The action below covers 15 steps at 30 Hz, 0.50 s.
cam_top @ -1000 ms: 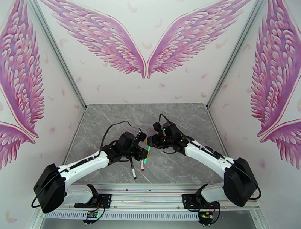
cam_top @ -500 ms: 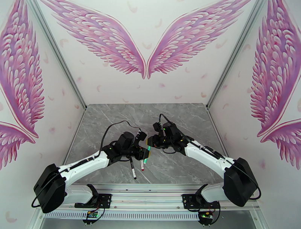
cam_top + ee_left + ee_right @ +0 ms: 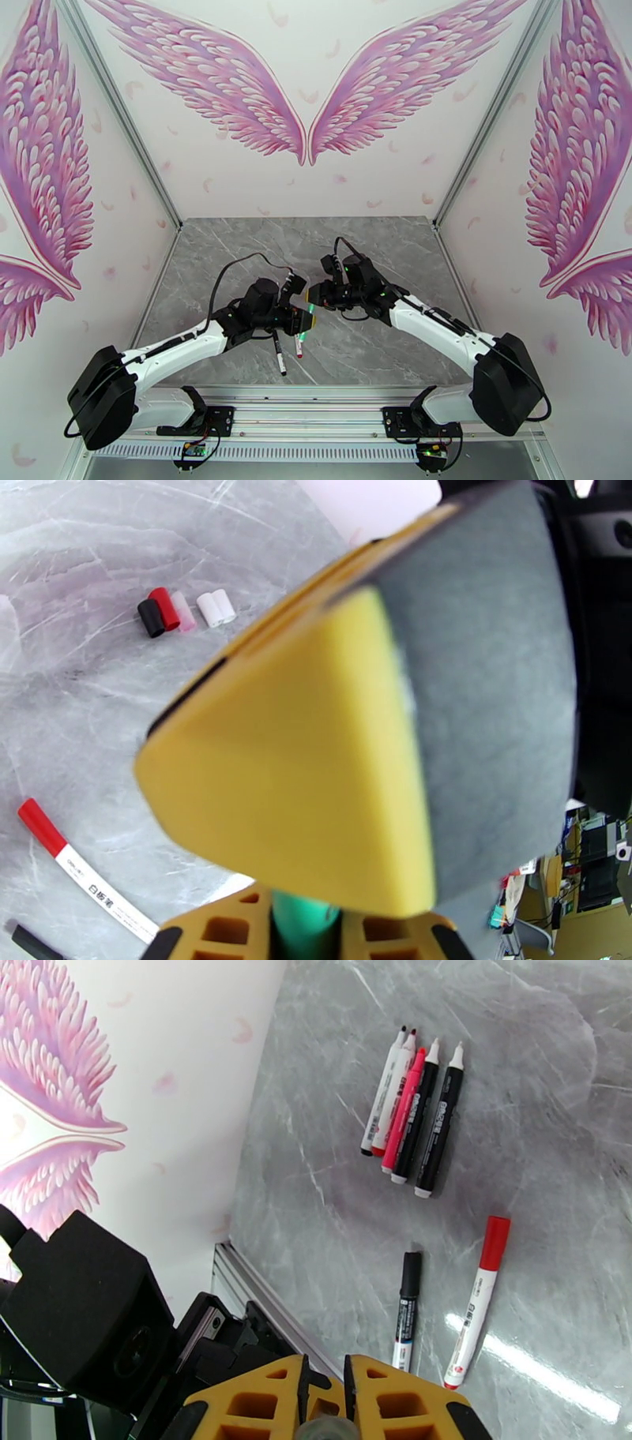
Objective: Open the pen caps
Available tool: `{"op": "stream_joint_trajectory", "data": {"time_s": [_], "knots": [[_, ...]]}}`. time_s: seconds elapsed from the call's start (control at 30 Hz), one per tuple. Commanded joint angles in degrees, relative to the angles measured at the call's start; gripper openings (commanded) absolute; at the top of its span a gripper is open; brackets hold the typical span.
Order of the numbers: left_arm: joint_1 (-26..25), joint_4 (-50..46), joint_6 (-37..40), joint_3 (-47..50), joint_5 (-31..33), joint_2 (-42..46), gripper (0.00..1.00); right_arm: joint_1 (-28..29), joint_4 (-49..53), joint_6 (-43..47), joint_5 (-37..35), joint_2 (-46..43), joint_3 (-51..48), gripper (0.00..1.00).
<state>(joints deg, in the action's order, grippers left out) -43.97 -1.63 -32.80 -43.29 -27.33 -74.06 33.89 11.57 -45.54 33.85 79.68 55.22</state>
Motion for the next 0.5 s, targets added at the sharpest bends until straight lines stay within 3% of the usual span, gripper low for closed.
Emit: {"op": "stream_joint_trajectory", "data": {"time_s": [0.0,0.17,0.27,0.47], "knots": [[0.59,1.72,-0.83,1.25,-0.8,1.03,0.19,0.06,-3.3,-1.31,0.56,-2.48,0.92,0.15],[0.75,1.92,0.72,1.38,-4.04,2.02,0.14,-1.44,-5.63,-1.04,4.53,-3.81,0.63,0.14],[0.03,-2.07,3.51,0.21,-1.79,2.11,0.13,-2.37,-5.8,-0.16,5.09,-5.62,0.83,0.13],[-3.4,-5.33,5.81,-1.22,1.94,0.23,0.11,-3.43,-0.88,2.05,-0.74,-7.99,2.24,0.13]]}}
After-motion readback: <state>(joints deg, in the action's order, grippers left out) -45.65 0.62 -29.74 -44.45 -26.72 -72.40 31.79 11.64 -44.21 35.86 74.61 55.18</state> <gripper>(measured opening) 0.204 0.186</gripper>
